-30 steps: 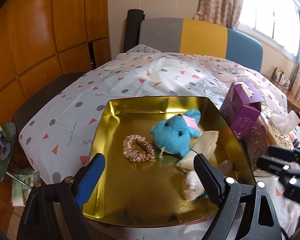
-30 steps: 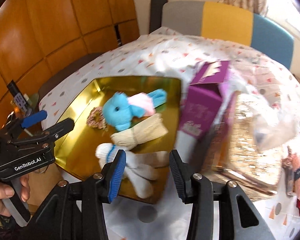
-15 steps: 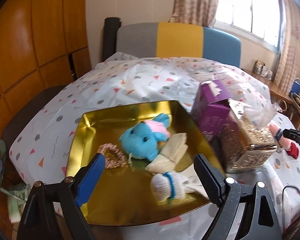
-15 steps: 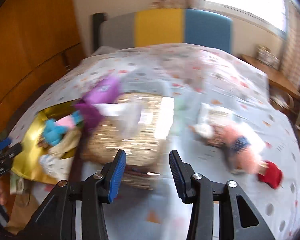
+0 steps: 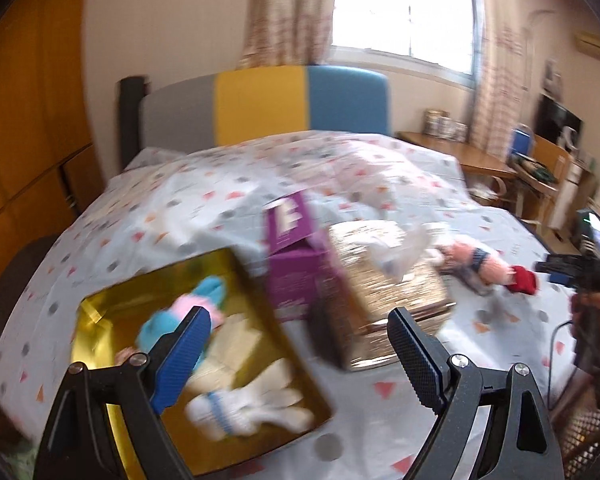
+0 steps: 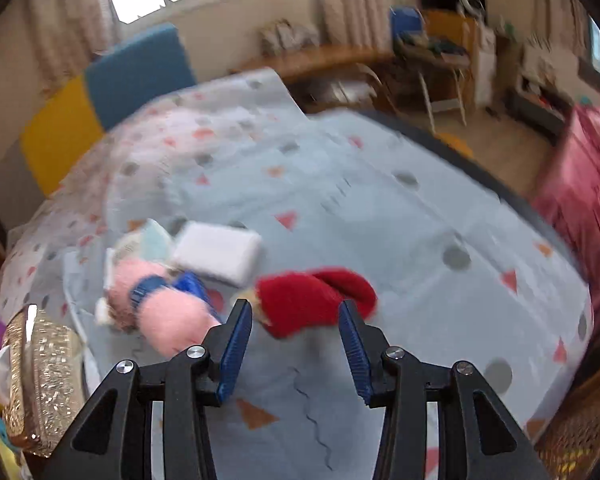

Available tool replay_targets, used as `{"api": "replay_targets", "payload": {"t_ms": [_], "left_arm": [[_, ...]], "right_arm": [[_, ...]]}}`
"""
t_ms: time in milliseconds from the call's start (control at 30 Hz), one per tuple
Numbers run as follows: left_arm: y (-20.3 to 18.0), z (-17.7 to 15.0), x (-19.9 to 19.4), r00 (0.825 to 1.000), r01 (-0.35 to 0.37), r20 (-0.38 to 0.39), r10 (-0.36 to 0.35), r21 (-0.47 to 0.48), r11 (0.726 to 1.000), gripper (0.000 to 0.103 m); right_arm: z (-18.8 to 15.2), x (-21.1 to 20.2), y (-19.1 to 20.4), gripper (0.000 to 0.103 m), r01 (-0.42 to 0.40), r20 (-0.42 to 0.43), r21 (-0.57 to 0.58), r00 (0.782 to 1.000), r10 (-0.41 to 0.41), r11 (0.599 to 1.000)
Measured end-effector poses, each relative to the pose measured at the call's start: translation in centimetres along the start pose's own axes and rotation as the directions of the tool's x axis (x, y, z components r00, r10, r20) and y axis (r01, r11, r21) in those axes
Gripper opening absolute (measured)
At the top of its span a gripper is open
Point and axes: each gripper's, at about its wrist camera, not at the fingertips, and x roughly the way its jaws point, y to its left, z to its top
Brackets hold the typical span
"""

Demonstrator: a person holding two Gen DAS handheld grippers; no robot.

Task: Organize soft objects
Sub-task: 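Grasp the pink GRAREY towel roll with the left gripper while the right gripper approaches the red sock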

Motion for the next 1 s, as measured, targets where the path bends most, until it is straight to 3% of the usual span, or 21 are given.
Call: {"api": "replay_targets", "payload": {"t_ms": [233, 433, 500, 667, 1000], "left_arm": [[-7.2, 3.2, 2.1, 0.984, 0.174, -0.045, -0.171, 0.071, 0.982, 0.090], [-14.2, 5.0, 5.1, 0.954, 0.286, -0.126, -0.271, 0.119, 0.951, 0.085], [-16.1, 5.4, 6.7, 0.937, 0.326, -0.171, -0.306, 0.112, 0.939, 0.083], [-19.8, 5.8, 11.8, 0.900, 0.354, -0.289, -0.326, 0.051, 0.934, 0.072], [-24.0, 6.1, 21.2, 0.843, 0.301, -0.429, -0.326, -0.127, 0.945, 0.076]], "right_arm": [[-0.3, -0.6, 0.2, 0.045, -0.003, 0.009, -0.013, 1.000, 0.003, 1.000], [0.2, -0.3, -1.5, 0.045, 0.008, 0.003, 0.066, 1.000, -0.009, 0.998], [0.3, -0.3, -2.3, 0.045, 0.001, -0.003, 0.107, 1.000, 0.000, 0.994], [0.5, -0.3, -3.3, 0.045, -0.018, -0.015, 0.166, 1.000, 0.020, 0.986], [0.7, -0.1, -4.5, 0.045, -0.059, -0.020, 0.235, 0.998, 0.066, 0.970]]}}
